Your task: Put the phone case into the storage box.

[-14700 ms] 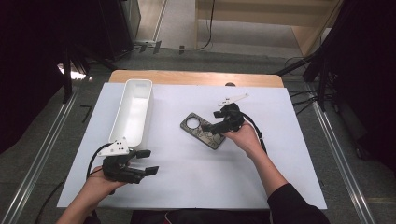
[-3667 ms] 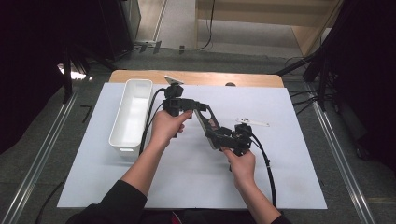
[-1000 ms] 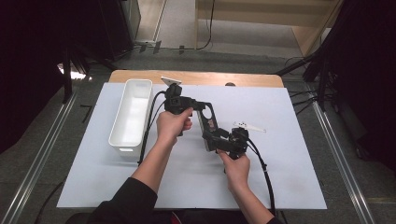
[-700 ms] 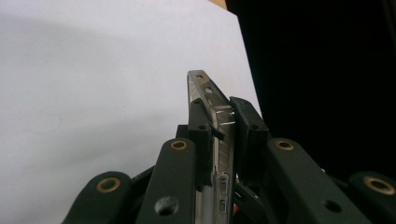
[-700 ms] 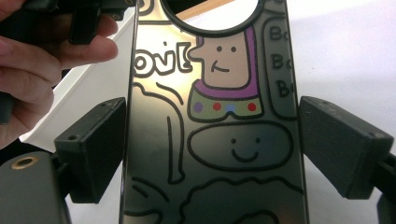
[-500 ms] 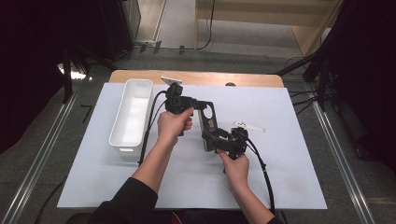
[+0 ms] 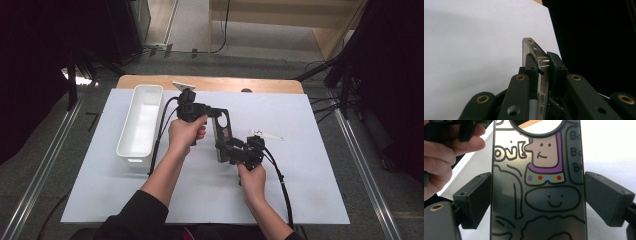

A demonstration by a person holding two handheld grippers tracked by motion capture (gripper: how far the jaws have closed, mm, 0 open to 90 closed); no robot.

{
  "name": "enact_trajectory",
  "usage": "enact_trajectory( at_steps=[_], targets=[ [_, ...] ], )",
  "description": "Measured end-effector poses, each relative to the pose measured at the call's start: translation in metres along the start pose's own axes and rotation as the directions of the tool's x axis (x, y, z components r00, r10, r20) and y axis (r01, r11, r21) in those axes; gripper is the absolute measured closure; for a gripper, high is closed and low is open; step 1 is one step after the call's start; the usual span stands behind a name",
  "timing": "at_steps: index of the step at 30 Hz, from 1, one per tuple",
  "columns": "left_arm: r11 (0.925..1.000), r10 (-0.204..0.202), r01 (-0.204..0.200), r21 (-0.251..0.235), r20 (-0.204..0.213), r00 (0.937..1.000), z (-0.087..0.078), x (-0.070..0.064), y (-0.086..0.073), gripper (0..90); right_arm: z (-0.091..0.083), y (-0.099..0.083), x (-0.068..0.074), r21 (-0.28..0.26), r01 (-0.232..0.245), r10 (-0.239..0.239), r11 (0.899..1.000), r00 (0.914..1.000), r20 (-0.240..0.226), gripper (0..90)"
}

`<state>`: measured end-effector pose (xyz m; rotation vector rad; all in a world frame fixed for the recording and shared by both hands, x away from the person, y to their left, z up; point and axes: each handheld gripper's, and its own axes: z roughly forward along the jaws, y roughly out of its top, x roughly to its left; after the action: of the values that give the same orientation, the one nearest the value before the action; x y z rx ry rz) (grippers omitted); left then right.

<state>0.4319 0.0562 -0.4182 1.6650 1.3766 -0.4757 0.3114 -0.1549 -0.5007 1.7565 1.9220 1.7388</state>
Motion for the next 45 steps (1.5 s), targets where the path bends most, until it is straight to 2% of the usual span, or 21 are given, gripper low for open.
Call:
enact_trajectory(
  at_steps=[12,14,16,20,27,29,30,32,36,39,45],
  targets=[
    [1.0,0.005,-0.005,-0.003,0.012,0.9999,-0.001,-0.002,0.0,79.9,0.0,0.002,0.001,0.003,0.012,-0.012,1.0,0.9999,0.0,9.4],
    [0.9999,0.011,-0.011,-0.001,0.012,0.9999,-0.001,-0.002,0.0,79.9,0.0,0.002,0.001,0.005,0.026,-0.026,1.0,0.9996,0.008,7.1],
    [0.9999,0.011,-0.011,-0.003,0.015,0.9998,-0.001,-0.003,0.0,79.9,0.0,0.002,0.002,0.02,0.04,-0.04,0.999,0.9992,-0.005,0.0],
    [0.9999,0.016,-0.016,-0.007,0.011,0.9998,-0.002,-0.004,0.0,79.9,0.0,0.003,0.005,0.036,0.059,-0.058,0.998,0.998,-0.025,0.0],
    [0.9982,0.059,-0.059,-0.011,-0.001,0.9983,-0.006,-0.008,0.002,79.9,-0.003,0.007,0.007,0.061,0.066,-0.063,0.996,0.9973,-0.037,0.0],
    [0.9975,0.07,-0.07,-0.012,-0.011,0.9975,-0.008,-0.009,0.003,79.8,-0.004,0.008,0.006,0.077,0.05,-0.048,0.996,0.9984,-0.028,0.0],
    [0.9969,0.078,-0.078,-0.012,-0.013,0.9969,-0.008,-0.009,0.003,79.8,-0.005,0.009,0.006,0.081,0.058,-0.056,0.995,0.9981,-0.026,0.0],
    [0.9953,0.097,-0.097,-0.009,-0.026,0.995,-0.009,-0.011,0.004,79.8,-0.007,0.011,0.006,0.09,0.068,-0.066,0.994,0.9975,-0.026,0.0],
    [0.9919,0.127,-0.127,0.002,-0.034,0.9913,-0.01,-0.013,0.005,79.8,-0.012,0.016,0.004,0.107,0.056,-0.055,0.993,0.9983,-0.018,0.0],
    [0.9894,0.145,-0.145,0.01,-0.036,0.9888,-0.011,-0.014,0.006,79.8,-0.016,0.019,0.002,0.11,0.063,-0.06,0.992,0.9977,-0.033,0.0],
    [0.9814,0.191,-0.19,0.026,-0.046,0.9804,-0.014,-0.017,0.006,79.8,-0.022,0.022,-0.002,0.152,0.084,-0.078,0.985,0.9961,-0.041,0.0]
  ],
)
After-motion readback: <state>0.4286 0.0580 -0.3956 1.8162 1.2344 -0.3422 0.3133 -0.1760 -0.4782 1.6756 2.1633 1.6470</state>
